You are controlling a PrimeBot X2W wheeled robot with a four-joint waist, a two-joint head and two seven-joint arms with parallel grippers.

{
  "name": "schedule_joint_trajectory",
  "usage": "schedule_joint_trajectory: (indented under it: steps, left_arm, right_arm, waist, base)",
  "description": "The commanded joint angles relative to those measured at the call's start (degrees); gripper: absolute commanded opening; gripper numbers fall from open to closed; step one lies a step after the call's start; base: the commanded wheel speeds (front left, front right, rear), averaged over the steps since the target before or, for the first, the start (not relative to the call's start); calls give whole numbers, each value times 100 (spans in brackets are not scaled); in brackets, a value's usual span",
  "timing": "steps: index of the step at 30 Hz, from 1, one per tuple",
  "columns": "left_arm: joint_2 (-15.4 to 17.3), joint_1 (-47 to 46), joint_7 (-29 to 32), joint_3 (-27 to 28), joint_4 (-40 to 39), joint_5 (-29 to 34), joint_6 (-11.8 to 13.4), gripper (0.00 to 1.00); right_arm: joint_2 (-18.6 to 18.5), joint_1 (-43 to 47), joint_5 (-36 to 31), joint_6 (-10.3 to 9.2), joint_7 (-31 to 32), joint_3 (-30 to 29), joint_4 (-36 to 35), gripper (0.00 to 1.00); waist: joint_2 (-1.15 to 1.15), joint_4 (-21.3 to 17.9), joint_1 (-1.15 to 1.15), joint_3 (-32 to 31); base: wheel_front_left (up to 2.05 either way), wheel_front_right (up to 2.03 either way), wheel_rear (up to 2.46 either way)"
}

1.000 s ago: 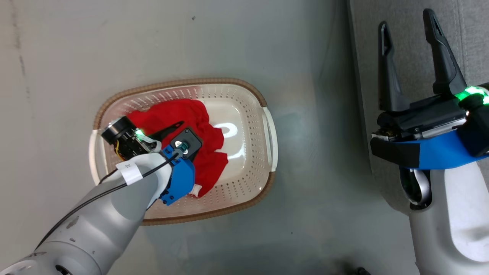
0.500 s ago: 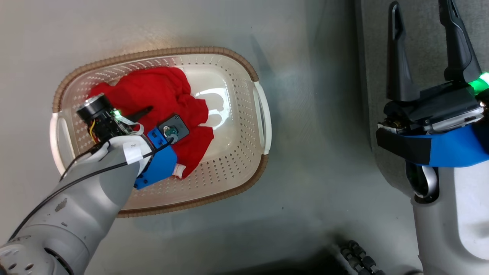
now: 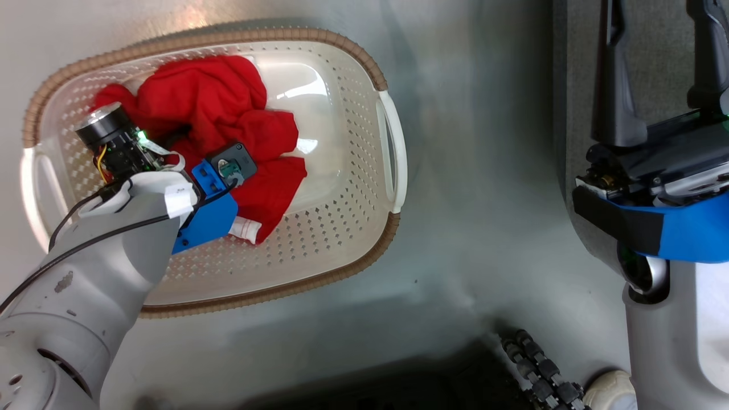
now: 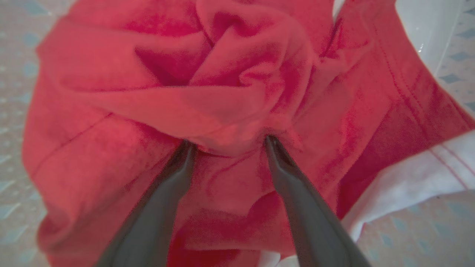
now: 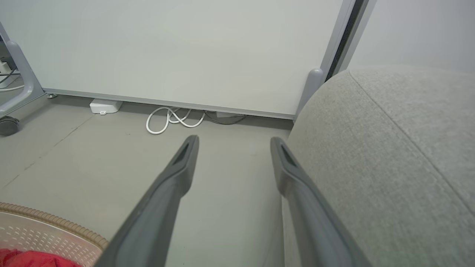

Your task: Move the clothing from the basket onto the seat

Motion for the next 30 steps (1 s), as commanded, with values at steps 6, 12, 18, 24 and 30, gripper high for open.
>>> schedule_joint_trajectory:
  steps: [6,12,18,24,30]
  left_arm:
    - [-14,-176,-62,28,34,-82,19,100]
    - [-19,-205,71,42,50,-140,54,33]
    - [-61,-194,111,33,56,-156,46,0]
    - [-233,-79,-117,85,49,-308,36,0]
    - [-498,47,-463,130,36,-475,-5,0]
  right_arm:
    - [6,-20,-82,3,-22,-11,-257,100]
    - [6,41,-152,3,-21,8,-478,100]
    - [6,59,-196,3,-22,0,-519,100]
    - [6,48,-218,3,-22,-54,-447,100]
    - [5,49,-272,3,-22,-66,-272,100]
  waist:
    - [0,-83,-1,219]
    - [0,-106,-1,279]
    - [0,-69,-1,262]
    - [0,40,-1,63]
    - [0,200,-1,-304]
  base:
    - [0,0,0]
    - [0,0,0]
    - [0,0,0]
    - [0,0,0]
    - [0,0,0]
